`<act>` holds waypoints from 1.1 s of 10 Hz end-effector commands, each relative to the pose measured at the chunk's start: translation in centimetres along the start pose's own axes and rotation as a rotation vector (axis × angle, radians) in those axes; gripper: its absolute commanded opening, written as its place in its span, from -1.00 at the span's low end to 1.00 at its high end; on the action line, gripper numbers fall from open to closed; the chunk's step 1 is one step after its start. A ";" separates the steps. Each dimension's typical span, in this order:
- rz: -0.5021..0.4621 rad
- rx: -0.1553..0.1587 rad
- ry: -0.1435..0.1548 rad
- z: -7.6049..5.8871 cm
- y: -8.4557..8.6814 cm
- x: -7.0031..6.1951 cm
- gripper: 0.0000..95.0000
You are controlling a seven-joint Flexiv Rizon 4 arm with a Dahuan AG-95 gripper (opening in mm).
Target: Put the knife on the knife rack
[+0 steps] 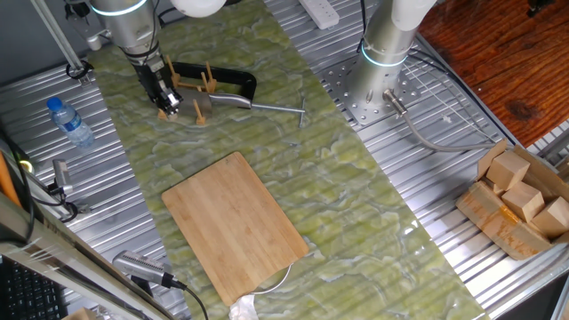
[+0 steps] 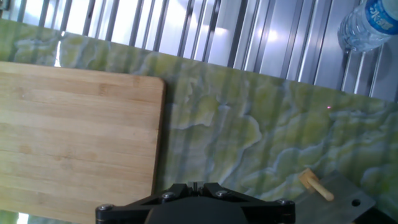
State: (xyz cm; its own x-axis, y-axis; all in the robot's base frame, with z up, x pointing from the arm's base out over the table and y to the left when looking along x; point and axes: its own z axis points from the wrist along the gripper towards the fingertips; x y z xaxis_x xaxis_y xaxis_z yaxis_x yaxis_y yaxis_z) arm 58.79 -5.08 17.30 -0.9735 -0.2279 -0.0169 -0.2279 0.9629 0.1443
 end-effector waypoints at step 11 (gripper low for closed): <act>-0.003 -0.022 -0.009 0.0 0.0 0.1 -1.00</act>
State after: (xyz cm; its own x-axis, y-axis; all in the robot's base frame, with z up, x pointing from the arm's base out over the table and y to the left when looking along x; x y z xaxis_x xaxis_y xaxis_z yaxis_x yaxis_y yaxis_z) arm 58.79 -5.08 17.30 -0.9730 -0.2295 -0.0255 -0.2305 0.9586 0.1674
